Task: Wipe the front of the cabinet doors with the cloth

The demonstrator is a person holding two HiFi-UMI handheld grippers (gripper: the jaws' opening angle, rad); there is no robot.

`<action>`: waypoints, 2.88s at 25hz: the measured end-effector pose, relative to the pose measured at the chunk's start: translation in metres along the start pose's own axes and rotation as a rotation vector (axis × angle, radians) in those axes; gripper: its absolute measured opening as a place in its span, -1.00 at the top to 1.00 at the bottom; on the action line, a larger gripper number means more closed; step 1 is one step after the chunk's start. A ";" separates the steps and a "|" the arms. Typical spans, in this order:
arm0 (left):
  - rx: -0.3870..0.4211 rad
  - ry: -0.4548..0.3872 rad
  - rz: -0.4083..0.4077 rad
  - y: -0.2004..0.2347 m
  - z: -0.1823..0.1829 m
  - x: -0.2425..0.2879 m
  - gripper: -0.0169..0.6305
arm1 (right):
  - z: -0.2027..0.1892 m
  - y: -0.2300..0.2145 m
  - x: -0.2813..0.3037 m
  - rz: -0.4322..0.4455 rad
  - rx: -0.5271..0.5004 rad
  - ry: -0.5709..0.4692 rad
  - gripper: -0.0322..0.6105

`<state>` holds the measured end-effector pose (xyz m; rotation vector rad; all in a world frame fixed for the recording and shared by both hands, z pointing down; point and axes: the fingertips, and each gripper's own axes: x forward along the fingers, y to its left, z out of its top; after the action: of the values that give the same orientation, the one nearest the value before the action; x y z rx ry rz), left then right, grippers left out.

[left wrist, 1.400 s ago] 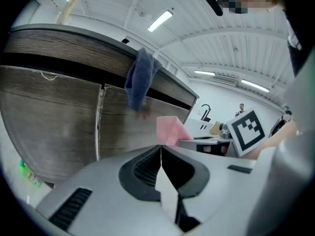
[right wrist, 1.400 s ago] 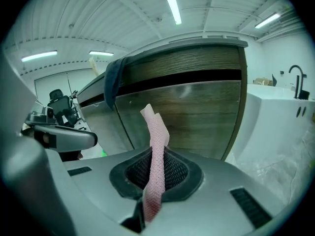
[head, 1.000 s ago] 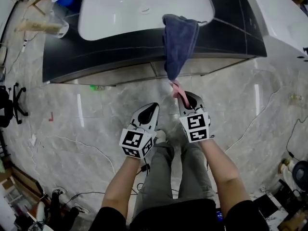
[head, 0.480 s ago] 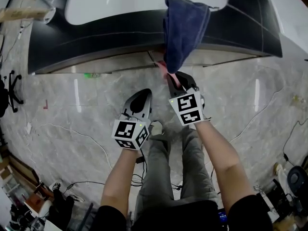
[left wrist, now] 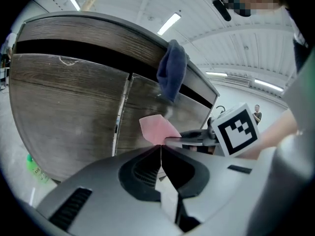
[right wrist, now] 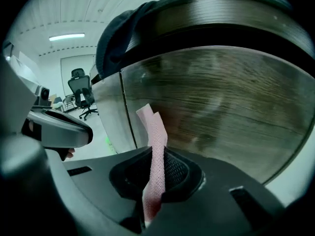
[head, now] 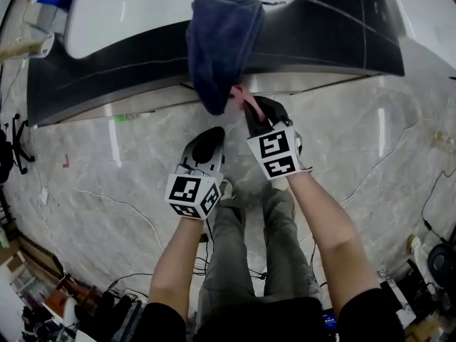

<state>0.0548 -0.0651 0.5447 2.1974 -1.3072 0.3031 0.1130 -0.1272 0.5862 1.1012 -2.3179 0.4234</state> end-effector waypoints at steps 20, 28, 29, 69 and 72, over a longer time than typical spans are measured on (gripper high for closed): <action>0.056 0.030 -0.105 -0.110 -0.001 0.086 0.91 | -0.063 -0.135 -0.080 -0.170 0.121 0.027 0.77; 0.071 0.034 -0.111 -0.127 -0.005 0.094 0.91 | -0.068 -0.156 -0.110 -0.216 0.186 -0.007 0.77; 0.070 0.038 -0.106 -0.126 -0.007 0.091 0.91 | -0.065 -0.151 -0.113 -0.209 0.189 -0.018 0.77; -0.059 0.009 0.183 0.078 -0.061 -0.027 0.91 | -0.054 0.056 0.061 0.119 -0.152 0.104 0.77; -0.066 0.014 0.191 0.078 -0.063 -0.025 0.91 | -0.058 0.045 0.059 0.102 -0.139 0.111 0.77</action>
<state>-0.0194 -0.0396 0.6117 2.0164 -1.5014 0.3418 0.0664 -0.1076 0.6659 0.8743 -2.2752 0.3466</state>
